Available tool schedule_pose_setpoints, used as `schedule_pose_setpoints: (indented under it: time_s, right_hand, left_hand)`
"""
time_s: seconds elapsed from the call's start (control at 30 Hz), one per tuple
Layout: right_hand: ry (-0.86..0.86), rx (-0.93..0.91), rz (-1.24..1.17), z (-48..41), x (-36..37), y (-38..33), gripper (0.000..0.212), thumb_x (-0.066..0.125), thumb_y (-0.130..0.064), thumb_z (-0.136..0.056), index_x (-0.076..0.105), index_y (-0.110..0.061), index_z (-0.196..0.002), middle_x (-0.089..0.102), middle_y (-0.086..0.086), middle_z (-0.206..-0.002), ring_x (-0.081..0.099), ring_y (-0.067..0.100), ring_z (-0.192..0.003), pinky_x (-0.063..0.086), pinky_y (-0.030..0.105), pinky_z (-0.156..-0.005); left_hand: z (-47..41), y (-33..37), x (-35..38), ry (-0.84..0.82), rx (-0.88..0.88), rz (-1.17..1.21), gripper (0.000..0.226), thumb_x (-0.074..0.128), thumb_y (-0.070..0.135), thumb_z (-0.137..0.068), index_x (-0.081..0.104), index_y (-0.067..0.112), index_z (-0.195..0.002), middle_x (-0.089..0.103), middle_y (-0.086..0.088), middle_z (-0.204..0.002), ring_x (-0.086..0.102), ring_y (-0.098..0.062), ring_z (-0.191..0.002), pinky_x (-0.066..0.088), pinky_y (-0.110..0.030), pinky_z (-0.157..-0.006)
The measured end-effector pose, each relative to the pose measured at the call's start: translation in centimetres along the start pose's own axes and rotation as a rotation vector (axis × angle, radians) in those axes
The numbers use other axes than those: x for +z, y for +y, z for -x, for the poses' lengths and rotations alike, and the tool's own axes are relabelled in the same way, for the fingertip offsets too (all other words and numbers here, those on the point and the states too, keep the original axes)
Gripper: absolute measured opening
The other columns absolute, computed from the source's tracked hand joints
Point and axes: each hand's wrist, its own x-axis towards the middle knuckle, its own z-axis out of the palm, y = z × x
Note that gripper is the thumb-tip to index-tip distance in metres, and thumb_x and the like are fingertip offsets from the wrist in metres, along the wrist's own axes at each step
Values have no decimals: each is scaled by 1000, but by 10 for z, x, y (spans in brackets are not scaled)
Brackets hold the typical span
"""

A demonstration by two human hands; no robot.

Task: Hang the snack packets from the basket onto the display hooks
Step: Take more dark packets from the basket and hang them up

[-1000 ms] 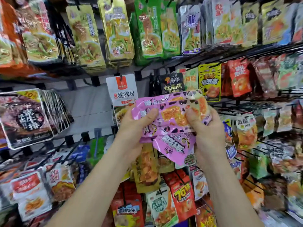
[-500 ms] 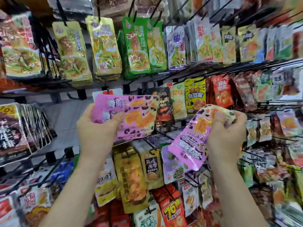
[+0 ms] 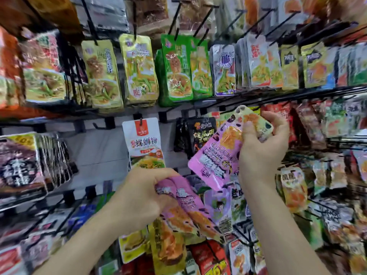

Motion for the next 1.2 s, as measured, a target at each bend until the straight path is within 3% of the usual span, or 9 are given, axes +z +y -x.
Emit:
schedule_pose_setpoints:
  time_s: [0.2, 0.37, 0.5, 0.6, 0.7, 0.77, 0.83, 1.0, 1.2]
  right_hand:
    - [178, -1, -83, 4, 4, 6, 18, 57, -7, -95, 49, -18, -107, 50, -3, -86, 50, -4, -60, 46, 14, -68]
    - [156, 91, -195, 16, 4, 1, 22, 57, -1, -95, 51, -23, -98, 52, -2, -86, 53, -2, -63, 47, 17, -68]
    - [76, 280, -381, 16, -9, -4, 29, 61, 4, -89, 50, -23, -92, 60, 1, -86, 61, 10, -67, 52, 23, -60]
    - [-188, -132, 255, 9, -33, -2, 44, 72, -3, -80, 50, -26, -111, 55, 3, -114, 58, 18, -102, 52, 35, -83]
    - [-693, -614, 895, 1, -32, -4, 62, 70, -38, -78, 43, -38, -134, 46, -8, -140, 41, 13, -130, 37, 47, -102]
    - [-1165, -356, 819, 2, -14, -12, 48, 57, -42, -91, 41, -43, -137, 55, -14, -133, 53, 1, -116, 44, 34, -97]
    - [-1393, -54, 514, 0, -1, -9, 27, 53, -30, -98, 56, -32, -125, 69, -6, -104, 64, 4, -80, 51, 26, -73]
    - [-1233, 120, 166, -2, 18, 5, 18, 62, -23, -93, 71, -9, -85, 58, 8, -68, 49, 15, -63, 40, 27, -59]
    - [-758, 208, 73, -14, 47, 21, 16, 67, -23, -90, 73, -9, -84, 72, 20, -83, 68, 31, -73, 55, 46, -70]
  left_hand:
    - [-10, 0, 4, -37, -6, -53, 50, 83, 1, -68, 70, 40, -98, 57, 42, -109, 52, 22, -103, 42, -3, -79]
    - [-22, -1, 3, -137, -104, 164, 33, 81, -2, -70, 73, 22, -91, 74, 14, -82, 69, -1, -75, 53, -18, -67]
    - [-28, -3, -2, -169, -162, 186, 23, 82, -3, -70, 73, 13, -84, 76, -3, -81, 72, -20, -76, 59, -37, -75]
    - [-34, -5, -16, -207, -135, -1, 19, 86, 11, -69, 72, 17, -81, 74, -2, -76, 69, -25, -70, 56, -47, -74]
    - [-43, 4, -26, -234, 17, -443, 22, 82, 20, -69, 60, 22, -70, 53, 2, -57, 42, -10, -53, 46, -35, -59]
    - [-50, 17, -32, -264, 104, -656, 16, 76, 20, -71, 63, 27, -76, 54, 6, -59, 45, -10, -58, 39, -30, -54]
    - [-55, 22, -39, -283, 137, -792, 24, 73, 20, -74, 68, 34, -92, 59, 14, -67, 48, -8, -66, 42, -27, -56]
    - [-63, 18, -53, -281, 138, -740, 25, 73, 16, -73, 70, 27, -94, 70, 6, -80, 62, -11, -75, 51, -38, -64]
    - [-60, 10, -64, -151, 44, -646, 34, 80, 23, -75, 71, 37, -104, 72, 17, -85, 65, -3, -82, 55, -33, -69]
